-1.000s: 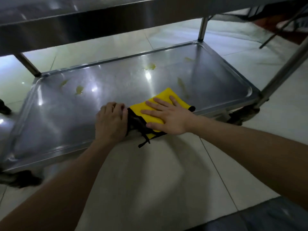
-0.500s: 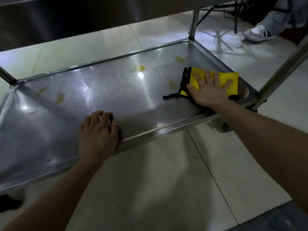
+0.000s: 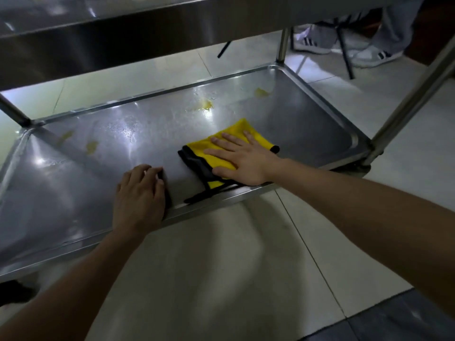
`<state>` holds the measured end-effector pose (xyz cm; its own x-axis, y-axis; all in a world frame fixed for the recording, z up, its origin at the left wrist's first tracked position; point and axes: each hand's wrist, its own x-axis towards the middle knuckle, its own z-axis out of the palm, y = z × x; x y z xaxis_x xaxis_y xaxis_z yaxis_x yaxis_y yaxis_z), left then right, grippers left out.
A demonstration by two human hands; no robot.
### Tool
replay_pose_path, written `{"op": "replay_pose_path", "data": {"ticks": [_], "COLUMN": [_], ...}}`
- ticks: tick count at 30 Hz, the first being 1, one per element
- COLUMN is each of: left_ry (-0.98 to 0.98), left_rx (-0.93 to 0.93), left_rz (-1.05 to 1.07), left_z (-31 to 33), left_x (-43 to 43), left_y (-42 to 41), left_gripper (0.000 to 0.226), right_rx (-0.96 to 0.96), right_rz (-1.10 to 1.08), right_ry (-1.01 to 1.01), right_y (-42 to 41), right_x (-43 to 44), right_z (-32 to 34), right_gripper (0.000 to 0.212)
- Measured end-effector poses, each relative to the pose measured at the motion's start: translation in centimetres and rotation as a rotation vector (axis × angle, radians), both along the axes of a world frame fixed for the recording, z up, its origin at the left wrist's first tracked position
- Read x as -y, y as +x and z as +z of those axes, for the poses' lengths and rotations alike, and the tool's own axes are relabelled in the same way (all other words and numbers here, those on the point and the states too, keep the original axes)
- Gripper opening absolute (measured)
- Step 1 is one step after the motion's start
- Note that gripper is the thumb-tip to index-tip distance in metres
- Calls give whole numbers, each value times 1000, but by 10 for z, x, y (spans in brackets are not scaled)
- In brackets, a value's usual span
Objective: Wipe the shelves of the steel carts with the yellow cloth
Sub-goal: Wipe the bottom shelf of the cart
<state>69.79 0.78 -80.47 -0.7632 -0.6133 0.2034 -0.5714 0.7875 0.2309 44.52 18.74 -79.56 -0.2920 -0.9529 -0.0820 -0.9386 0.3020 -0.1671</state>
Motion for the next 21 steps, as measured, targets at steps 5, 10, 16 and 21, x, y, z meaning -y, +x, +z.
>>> {"op": "replay_pose_path", "data": {"ticks": [5,10,16,21], "left_ry": [19,-2,-47,-63], "left_rx": [-15,3,29,26], "left_rz": [-21,-12,2,-6], "left_z": [0,-2,-2,1], "left_x": [3,3,-1,-4], "left_y": [1,-1,1,0], "left_gripper": [52,50,49,47], "right_rx": [-6,28,54,-9], "right_rz": [-368,-608,-690,-424], "right_ry": [68,141,79,69], "right_y": [-77,-115,-100,-38], "right_x": [-99,-130,-49,30], "right_z": [0,-2,-7,-5], "right_gripper": [72,78,96,89]}}
